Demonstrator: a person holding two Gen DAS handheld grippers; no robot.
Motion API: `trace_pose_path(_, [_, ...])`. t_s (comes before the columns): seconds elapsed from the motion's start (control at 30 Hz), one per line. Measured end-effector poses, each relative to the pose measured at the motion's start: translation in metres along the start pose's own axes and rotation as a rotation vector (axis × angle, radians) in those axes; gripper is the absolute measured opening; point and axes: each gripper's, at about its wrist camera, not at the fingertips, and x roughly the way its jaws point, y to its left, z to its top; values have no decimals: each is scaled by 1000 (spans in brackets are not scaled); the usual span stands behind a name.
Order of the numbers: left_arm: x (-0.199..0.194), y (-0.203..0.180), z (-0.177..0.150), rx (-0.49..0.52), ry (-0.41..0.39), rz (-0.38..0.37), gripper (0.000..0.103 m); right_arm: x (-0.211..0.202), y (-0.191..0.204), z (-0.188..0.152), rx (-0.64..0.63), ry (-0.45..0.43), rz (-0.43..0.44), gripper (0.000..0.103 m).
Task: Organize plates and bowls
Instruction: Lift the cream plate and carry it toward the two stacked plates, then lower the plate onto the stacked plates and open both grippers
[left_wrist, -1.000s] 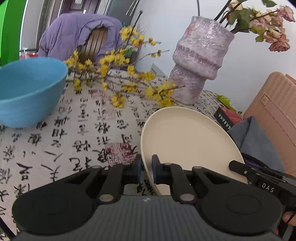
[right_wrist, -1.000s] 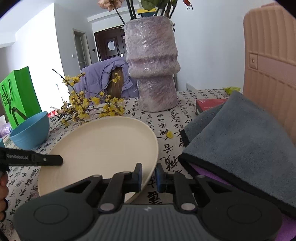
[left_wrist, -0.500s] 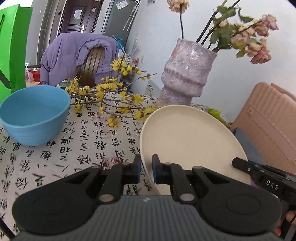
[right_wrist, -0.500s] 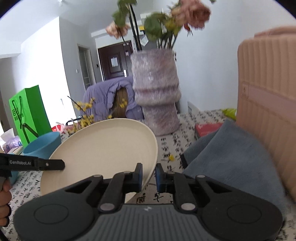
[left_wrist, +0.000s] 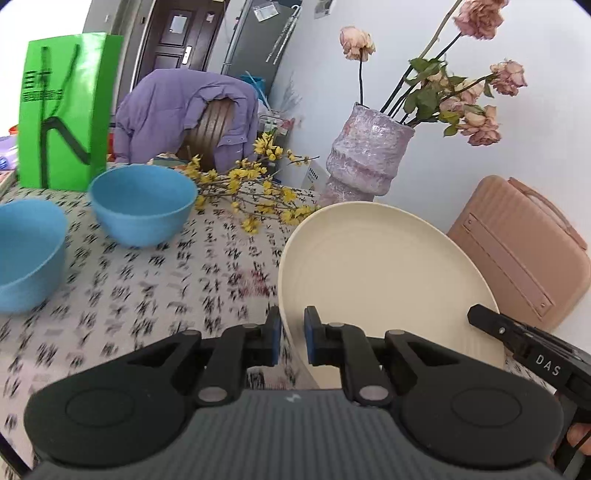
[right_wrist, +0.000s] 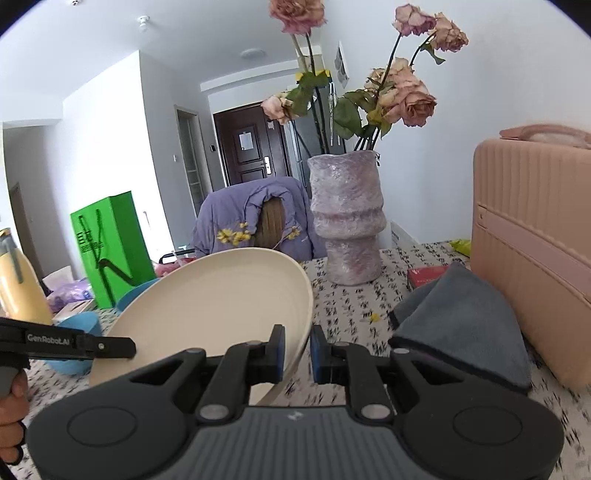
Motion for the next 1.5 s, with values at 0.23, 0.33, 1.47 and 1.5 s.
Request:
trace_pose_path(0.23, [-50, -5, -36, -20, 25, 10, 13, -54, 13, -26, 19, 26, -3, 14])
trace_pose_path(0.33, [-66, -6, -54, -29, 41, 3, 13, -77, 19, -40, 19, 34, -10, 14])
trace_pose_path(1.47, [-95, 4, -148, -28, 163, 16, 13, -125, 36, -126, 5, 174, -73, 17])
trace_pose_path(1.5, [-95, 4, -148, -27, 160, 17, 13, -124, 36, -126, 3, 172, -74, 17])
